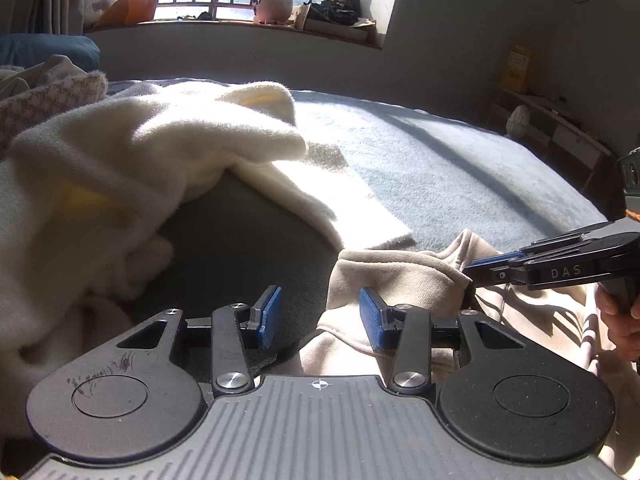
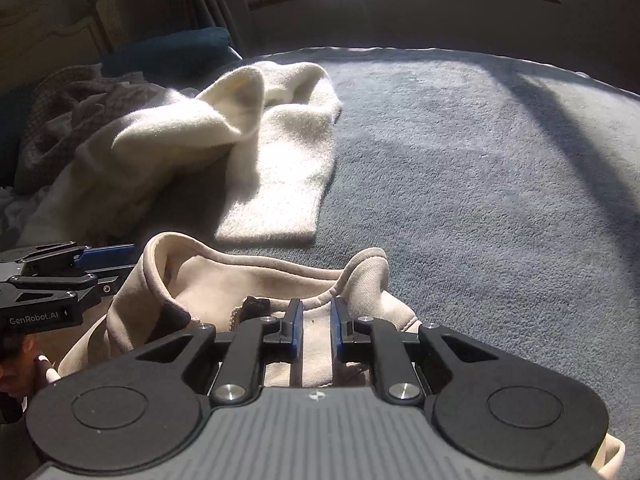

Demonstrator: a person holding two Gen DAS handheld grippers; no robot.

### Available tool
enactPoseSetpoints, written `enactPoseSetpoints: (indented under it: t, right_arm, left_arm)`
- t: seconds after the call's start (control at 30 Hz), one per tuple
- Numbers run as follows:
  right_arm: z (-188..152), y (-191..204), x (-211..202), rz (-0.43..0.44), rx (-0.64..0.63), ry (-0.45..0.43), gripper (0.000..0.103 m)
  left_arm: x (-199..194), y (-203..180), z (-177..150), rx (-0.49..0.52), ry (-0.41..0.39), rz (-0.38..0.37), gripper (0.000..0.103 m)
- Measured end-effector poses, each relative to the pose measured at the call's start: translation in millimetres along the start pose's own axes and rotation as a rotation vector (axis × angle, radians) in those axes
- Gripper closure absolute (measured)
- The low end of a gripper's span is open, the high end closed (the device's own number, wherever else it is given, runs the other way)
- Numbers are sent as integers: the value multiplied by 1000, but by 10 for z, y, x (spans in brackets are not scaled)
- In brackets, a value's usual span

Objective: Fold clothes
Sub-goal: 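Move both open grippers to the hood and collar end of the hoodie, then pinch the hood edge with the left gripper while the right gripper pinches beside it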

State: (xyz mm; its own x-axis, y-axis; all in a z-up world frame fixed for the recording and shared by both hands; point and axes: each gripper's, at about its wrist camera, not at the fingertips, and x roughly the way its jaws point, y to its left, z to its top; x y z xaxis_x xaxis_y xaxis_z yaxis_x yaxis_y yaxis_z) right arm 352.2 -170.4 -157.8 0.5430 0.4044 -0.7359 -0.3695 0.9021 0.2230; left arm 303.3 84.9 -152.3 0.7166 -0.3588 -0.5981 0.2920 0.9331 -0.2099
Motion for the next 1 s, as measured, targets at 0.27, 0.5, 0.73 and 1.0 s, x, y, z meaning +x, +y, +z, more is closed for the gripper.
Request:
enactPoseSetpoints:
  t: [0.27, 0.5, 0.73, 1.0]
  right_arm:
    - [-84, 23, -184, 49, -100, -10, 83]
    - [41, 41, -40, -35, -125, -19, 69]
    - [196, -63, -59, -71, -57, -84, 66]
    - [193, -571, -44, -41, 173, -32, 55]
  left_arm:
    - [-88, 31, -55, -2, 1, -82, 51]
    - [355, -74, 60, -2, 94, -39, 41]
    - [490, -92, 158, -40, 107, -30, 37]
    - [517, -66, 155, -102, 79, -29, 53]
